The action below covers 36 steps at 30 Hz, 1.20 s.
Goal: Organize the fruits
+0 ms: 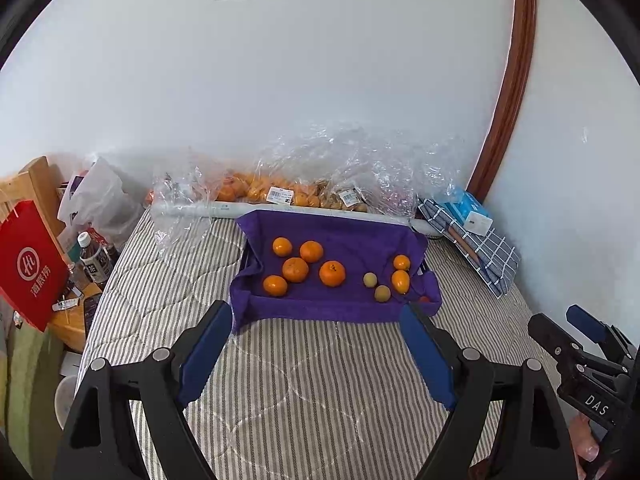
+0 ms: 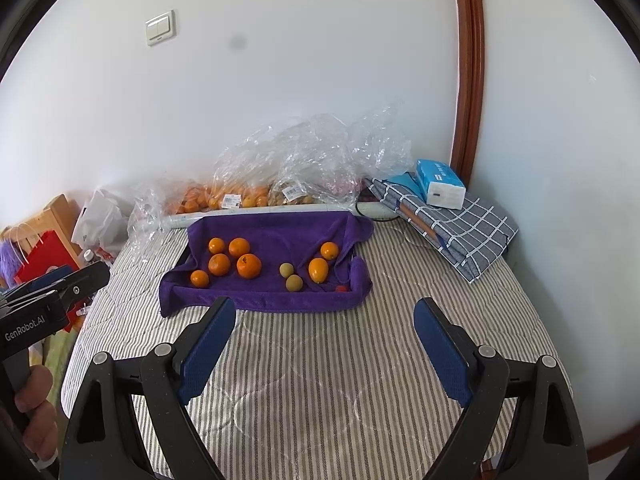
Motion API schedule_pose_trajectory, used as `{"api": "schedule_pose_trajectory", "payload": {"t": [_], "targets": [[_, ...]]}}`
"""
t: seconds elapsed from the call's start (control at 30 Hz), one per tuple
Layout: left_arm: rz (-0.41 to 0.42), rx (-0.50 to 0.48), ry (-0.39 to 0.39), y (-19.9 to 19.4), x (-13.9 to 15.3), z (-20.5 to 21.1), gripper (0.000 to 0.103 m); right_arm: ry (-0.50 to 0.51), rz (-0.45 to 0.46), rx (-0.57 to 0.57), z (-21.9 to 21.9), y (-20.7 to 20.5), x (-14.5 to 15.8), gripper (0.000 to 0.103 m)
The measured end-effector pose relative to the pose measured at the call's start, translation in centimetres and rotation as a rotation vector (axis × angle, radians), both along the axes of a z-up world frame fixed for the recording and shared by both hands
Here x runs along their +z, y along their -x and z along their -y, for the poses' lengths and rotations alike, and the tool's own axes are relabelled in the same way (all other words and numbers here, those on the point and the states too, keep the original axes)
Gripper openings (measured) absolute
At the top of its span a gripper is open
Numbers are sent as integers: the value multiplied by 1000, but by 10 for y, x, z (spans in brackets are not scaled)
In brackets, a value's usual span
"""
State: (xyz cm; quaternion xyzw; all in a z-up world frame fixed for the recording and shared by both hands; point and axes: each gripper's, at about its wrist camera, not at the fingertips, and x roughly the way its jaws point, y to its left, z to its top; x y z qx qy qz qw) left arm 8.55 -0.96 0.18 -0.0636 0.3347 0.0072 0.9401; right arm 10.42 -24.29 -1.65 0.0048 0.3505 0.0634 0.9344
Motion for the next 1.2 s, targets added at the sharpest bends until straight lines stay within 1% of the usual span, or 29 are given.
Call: {"api": "schedule_pose_trajectory", "payload": {"t": [1.2], "targets": [[3,14,5,1,-1,-5,85,0,-1,3,-12,-2,-1,90]]}}
